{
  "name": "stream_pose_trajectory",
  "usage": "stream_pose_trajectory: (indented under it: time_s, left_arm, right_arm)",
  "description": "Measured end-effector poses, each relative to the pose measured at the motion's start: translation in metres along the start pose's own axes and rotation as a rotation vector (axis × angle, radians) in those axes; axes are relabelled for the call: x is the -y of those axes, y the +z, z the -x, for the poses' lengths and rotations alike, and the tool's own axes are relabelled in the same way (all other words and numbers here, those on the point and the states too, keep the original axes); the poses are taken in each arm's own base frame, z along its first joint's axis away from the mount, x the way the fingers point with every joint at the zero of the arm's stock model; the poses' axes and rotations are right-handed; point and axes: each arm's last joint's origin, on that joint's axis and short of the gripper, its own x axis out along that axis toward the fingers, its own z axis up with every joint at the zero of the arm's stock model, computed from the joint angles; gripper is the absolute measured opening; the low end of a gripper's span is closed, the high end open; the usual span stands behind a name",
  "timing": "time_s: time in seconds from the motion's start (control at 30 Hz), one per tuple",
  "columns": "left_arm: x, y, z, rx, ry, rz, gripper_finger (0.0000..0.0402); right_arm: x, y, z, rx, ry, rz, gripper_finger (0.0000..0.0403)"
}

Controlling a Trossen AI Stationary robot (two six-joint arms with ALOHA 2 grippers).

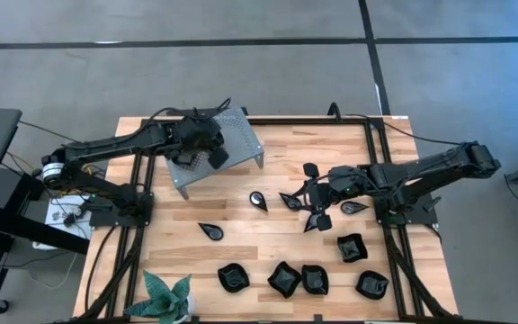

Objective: Pick & Place Mini shaped plates
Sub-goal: Stack the black distorted square plate on top of the black distorted square plate on the shelf

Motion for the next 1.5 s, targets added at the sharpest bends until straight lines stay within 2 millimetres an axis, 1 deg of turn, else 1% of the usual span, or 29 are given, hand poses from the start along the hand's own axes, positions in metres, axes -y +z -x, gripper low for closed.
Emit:
stream_pose_trajectory:
  time_s: [0.07,0.13,0.27,0.37,0.43,0.57,0.63,0.7,0.83,0.9,0.97,1.07,1.17,1.23,1.33,1.4,1.5]
  left_arm:
    - [0.004,0.005,0.002,0.054,-0.015,0.014,0.0117]
    - [0.011,0.007,0.004,0.082,-0.073,0.009,0.0116]
    - [0.033,0.005,0.012,0.086,-0.302,-0.052,0.0108]
    - [0.053,-0.006,0.016,0.076,-0.440,-0.147,0.0101]
    - [0.065,-0.015,0.018,0.067,-0.486,-0.185,0.0098]
    - [0.087,-0.035,0.021,0.053,-0.546,-0.248,0.0096]
    - [0.095,-0.043,0.024,0.049,-0.572,-0.276,0.0096]
    - [0.102,-0.048,0.027,0.050,-0.593,-0.299,0.0096]
    - [0.109,-0.052,0.033,0.058,-0.613,-0.322,0.0096]
    - [0.111,-0.052,0.034,0.063,-0.621,-0.327,0.0096]
    - [0.111,-0.052,0.035,0.067,-0.623,-0.327,0.0095]
    - [0.111,-0.052,0.034,0.071,-0.622,-0.331,0.0095]
    - [0.111,-0.051,0.035,0.083,-0.622,-0.348,0.0095]
    - [0.111,-0.051,0.035,0.085,-0.623,-0.352,0.0095]
    - [0.112,-0.050,0.035,0.095,-0.625,-0.347,0.0095]
    - [0.111,-0.050,0.035,0.097,-0.625,-0.345,0.0095]
    - [0.112,-0.049,0.035,0.100,-0.626,-0.344,0.0095]
  right_arm:
    - [0.000,0.000,0.000,0.001,0.000,0.000,0.0129]
    - [0.000,0.000,-0.001,-0.001,0.001,0.000,0.0129]
    - [-0.001,-0.002,-0.008,-0.012,0.004,-0.001,0.0129]
    - [-0.003,-0.005,-0.018,-0.031,0.008,-0.019,0.0129]
    - [-0.003,-0.006,-0.028,-0.024,0.006,-0.087,0.0129]
    - [-0.006,-0.014,-0.051,-0.074,0.012,-0.211,0.0129]
    - [-0.006,-0.012,-0.059,-0.106,0.016,-0.265,0.0129]
    - [-0.008,-0.005,-0.066,-0.146,0.034,-0.328,0.0129]
    - [-0.022,0.008,-0.078,-0.249,0.070,-0.401,0.0128]
    - [-0.033,0.007,-0.082,-0.358,0.086,-0.442,0.0125]
    - [-0.045,0.007,-0.086,-0.466,0.108,-0.545,0.0121]
    - [-0.064,0.001,-0.093,-0.624,0.119,-0.721,0.0117]
    - [-0.085,-0.004,-0.100,-0.708,0.158,-0.824,0.0117]
    - [-0.097,-0.004,-0.108,-0.734,0.184,-0.884,0.0117]
    - [-0.112,-0.009,-0.116,-0.792,0.178,-0.926,0.0117]
    - [-0.118,-0.013,-0.121,-0.811,0.177,-0.922,0.0116]
    - [-0.121,-0.017,-0.130,-0.828,0.169,-0.922,0.0116]
